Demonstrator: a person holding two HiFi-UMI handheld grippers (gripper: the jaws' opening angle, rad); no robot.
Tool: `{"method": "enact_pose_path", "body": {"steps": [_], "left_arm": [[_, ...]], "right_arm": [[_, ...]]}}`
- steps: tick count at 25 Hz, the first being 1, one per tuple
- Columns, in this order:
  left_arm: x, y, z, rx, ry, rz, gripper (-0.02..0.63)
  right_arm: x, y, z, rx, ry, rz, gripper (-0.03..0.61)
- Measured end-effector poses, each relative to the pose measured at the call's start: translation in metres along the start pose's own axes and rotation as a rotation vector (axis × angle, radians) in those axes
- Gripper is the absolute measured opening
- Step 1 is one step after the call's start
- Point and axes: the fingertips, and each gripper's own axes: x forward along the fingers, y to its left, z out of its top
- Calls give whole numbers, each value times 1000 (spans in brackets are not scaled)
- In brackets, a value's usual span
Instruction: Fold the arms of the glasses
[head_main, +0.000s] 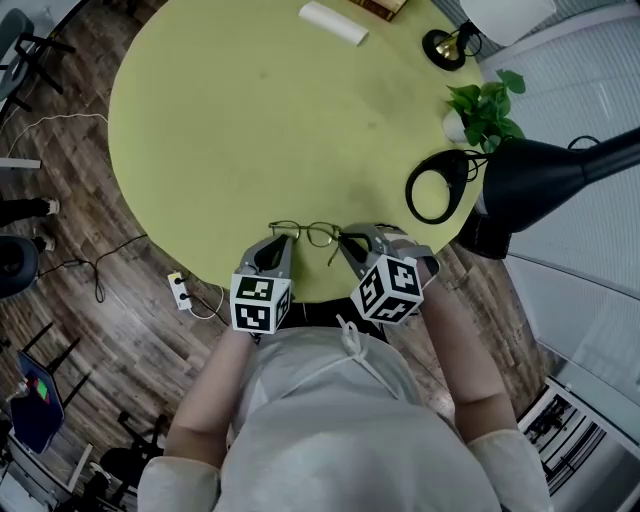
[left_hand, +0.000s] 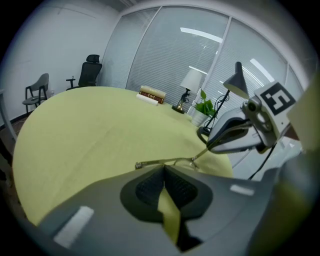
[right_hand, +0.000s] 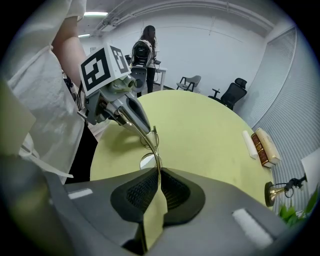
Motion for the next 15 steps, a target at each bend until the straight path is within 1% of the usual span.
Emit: {"method": "enact_pose_path", "body": {"steps": [3, 6, 11, 15], "left_arm": [[-5, 9, -20, -68, 45, 29, 6], [-4, 16, -27, -134, 61, 34, 6], [-1, 18, -27, -148, 109, 5, 6], [0, 18, -29, -172, 123, -8, 6]], "right_arm": [[-1, -1, 2, -7, 3, 4, 21], [-1, -2, 3, -1, 4, 13, 21], [-1, 0, 10, -19, 7, 32, 23], [0, 2, 11, -53, 24, 61, 24]]}}
